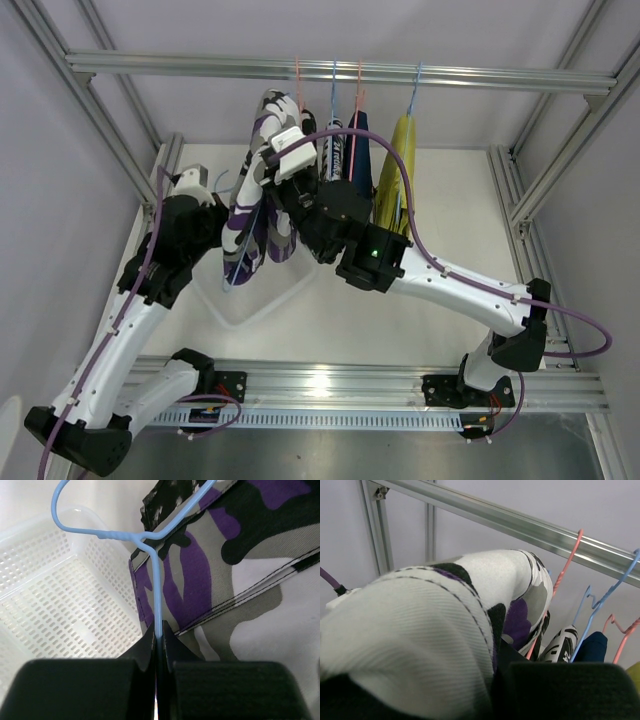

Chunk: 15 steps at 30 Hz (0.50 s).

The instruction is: Remove the trousers from the hanger

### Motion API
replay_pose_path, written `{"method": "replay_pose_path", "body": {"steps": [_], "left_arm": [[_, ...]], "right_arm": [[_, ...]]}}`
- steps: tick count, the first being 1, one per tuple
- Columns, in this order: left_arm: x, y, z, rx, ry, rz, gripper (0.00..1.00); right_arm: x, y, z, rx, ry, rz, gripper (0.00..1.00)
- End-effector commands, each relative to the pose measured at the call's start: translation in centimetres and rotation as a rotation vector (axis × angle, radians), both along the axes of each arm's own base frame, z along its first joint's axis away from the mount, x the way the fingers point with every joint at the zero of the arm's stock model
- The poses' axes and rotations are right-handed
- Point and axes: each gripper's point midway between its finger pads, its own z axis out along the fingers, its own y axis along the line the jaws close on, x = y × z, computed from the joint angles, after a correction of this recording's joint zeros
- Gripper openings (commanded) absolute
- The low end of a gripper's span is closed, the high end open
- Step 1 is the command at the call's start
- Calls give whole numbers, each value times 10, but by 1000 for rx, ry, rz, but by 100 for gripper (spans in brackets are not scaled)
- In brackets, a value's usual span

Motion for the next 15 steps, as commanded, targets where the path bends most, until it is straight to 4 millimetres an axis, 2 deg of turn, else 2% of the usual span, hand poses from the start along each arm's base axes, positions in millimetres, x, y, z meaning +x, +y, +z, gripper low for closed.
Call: {"method": "replay_pose_path", "body": {"steps": [1,15], "left_arm": [[1,8,-2,96,16,25,1],[1,11,-8,158,6,73,1]], "right_arm": [[-26,-67,134,400,-137,31,0],[-32,-89,167,422,-151,14,0]]}}
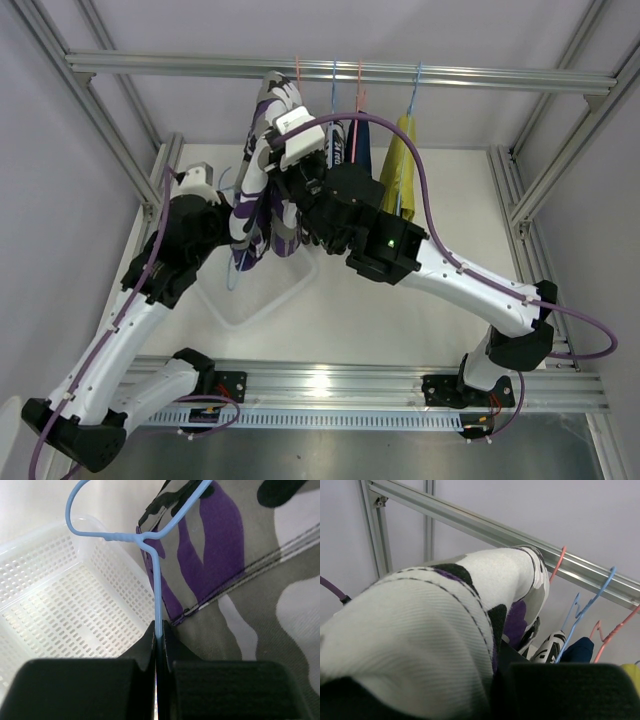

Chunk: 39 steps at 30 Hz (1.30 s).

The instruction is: Remove the trousers from the hanger

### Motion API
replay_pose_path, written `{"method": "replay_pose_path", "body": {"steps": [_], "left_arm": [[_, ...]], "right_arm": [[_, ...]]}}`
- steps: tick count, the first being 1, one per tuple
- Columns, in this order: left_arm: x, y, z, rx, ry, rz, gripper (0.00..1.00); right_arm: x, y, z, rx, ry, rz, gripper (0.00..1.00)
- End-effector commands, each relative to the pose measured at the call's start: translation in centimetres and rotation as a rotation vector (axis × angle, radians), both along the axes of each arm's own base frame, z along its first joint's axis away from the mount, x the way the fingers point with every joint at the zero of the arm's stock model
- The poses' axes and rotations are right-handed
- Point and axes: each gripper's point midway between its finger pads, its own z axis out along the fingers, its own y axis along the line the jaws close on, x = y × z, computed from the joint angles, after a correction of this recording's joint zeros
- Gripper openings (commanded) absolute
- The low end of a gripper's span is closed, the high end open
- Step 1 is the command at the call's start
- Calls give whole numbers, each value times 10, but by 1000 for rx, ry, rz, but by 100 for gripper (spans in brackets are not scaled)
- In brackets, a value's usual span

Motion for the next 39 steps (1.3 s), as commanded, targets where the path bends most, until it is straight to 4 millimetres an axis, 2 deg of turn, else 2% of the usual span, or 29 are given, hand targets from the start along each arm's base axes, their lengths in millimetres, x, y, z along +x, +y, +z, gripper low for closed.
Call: {"method": "replay_pose_path", "body": {"steps": [1,11,15,20,31,39], "left_arm": [[-2,11,-11,105,21,38,1],[1,9,-24,150,68,50,1],[0,13,-23,160,66,68,1],[2,21,-26,210,86,102,1],[5,49,-35,360,150,220,1],[4,61,-40,455,174,275,1]], "right_arm": [[-28,-77,139,454,-159,11,0],[-35,-95,156,470,-161,12,0],[-33,-96,149,418,-142,-1,0],[-29,-93,128,295,-89,-29,0],[-49,-147,130,262,-62,-81,0],[-56,-164,136,260,-76,-99,0]]}}
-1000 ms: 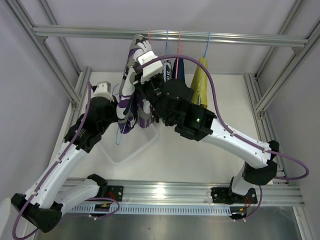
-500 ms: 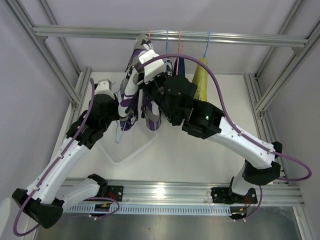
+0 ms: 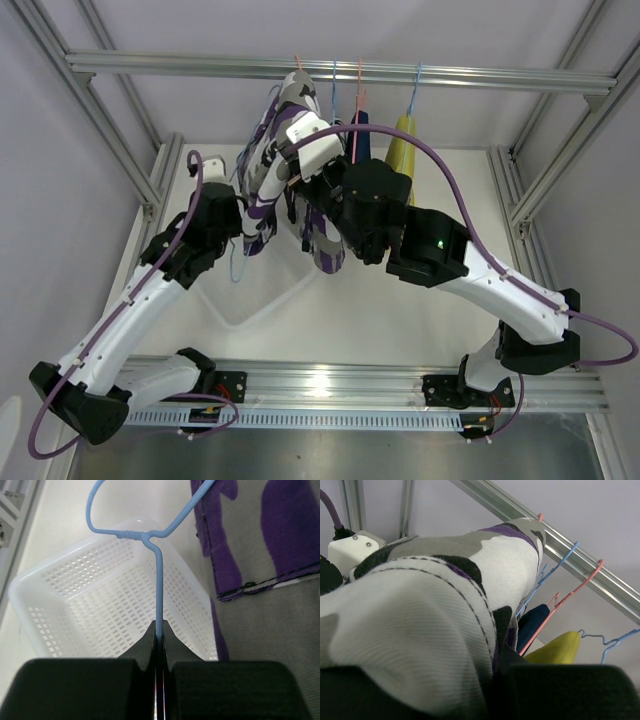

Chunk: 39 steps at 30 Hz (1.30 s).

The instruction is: Remove the trousers from the hanger

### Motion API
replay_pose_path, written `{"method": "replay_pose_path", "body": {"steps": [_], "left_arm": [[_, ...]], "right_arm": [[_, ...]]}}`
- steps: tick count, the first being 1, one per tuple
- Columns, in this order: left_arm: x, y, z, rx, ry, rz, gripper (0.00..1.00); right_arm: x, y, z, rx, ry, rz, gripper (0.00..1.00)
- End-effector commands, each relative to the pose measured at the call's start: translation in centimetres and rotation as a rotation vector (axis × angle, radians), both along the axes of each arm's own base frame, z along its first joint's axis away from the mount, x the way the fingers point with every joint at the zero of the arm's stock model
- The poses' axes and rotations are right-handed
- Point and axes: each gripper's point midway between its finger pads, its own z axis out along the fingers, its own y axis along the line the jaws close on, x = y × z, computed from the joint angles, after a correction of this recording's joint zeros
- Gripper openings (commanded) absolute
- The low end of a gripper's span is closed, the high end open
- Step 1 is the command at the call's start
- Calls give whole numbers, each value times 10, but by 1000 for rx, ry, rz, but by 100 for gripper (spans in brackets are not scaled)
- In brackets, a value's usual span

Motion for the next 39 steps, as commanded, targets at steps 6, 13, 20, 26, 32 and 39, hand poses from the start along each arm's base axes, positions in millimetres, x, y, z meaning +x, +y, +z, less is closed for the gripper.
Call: {"method": "replay_pose_path", "body": {"steps": [6,13,20,26,32,39], "left_arm": [[-20,41,-32,359,147,141,1],[-24,28,-43,395,186,104,0],[-29,20,-48,429,200,69,0],[-35,17,-45,465,184,54,1],[-39,0,-28,329,96,-48,1],[-51,-11,13,130,-85,-158,0]], "right_arm": [[-34,-125,150,537,-172,-72,0],[-38,-148,166,564,-195,-97,0],[-42,-173,175,583,-213,-125,0],[-45,-195,179,597,-223,-153,0],[-42,-197,165,570,-212,-189,0],[-44,-214,147,596,-186,-213,0]]}}
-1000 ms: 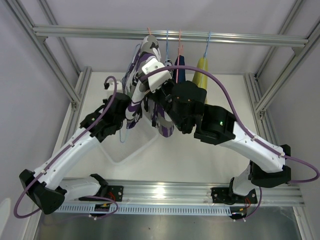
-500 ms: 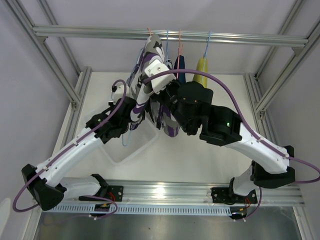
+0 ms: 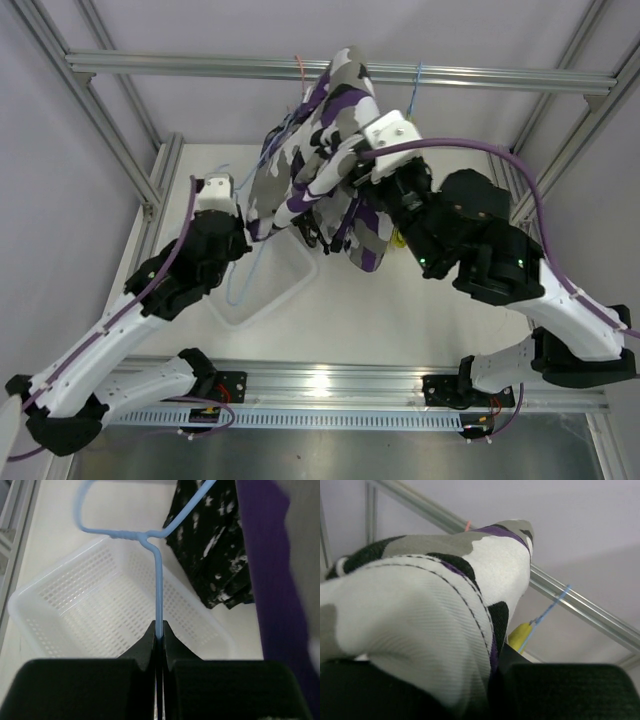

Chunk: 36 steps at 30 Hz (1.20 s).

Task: Remove the trousers from the hanger
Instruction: Remove the trousers from the hanger, then place the trousers in the bin.

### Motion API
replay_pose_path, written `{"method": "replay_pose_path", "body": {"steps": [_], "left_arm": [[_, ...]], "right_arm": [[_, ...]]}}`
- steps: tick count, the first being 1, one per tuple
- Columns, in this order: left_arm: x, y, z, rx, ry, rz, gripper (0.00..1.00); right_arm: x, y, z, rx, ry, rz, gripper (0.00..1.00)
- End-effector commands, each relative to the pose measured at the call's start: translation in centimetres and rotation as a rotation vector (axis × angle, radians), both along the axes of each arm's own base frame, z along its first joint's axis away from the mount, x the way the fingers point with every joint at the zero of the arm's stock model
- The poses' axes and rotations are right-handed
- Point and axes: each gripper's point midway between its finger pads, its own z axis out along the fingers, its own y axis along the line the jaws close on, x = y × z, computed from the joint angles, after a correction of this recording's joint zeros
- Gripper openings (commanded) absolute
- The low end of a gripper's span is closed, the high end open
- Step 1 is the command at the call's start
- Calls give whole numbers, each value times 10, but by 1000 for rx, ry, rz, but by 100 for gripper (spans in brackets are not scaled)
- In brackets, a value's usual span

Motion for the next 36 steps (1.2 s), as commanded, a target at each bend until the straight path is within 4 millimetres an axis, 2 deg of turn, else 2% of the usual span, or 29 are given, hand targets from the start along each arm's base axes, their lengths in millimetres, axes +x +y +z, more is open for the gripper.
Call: {"method": "replay_pose_path", "body": {"steps": [1,7,10,11,15,24,31,32,36], "left_arm": [[-10,13,-8,46,1,-28,1],[-17,14,6,-20,-56,-53,1],[-20,14,14,-48,-90,-64,1],[-20,14,17,-53,-102,-70,1],[-21,14,21,-64,-113,-77,1],[-29,20,50,-105,-190,-89,1],[-38,22,79,-159,-243,-120,0],[-40,23,88,-168,-258,-125,1],[-43,26,107,-172,-283,-126,1]], "right_arm": [[-24,-132,100,587,-99,-111,0],[-19,-129,70,587,-58,-126,0],[-16,-123,48,563,-36,-130,0],[-14,-118,36,554,-20,-130,0],[-10,-102,14,525,17,-99,0],[-10,-79,-14,479,62,-34,0],[-17,-45,-49,449,140,76,0],[-16,-36,-59,437,149,81,0],[-14,-9,-75,410,180,122,0]]}}
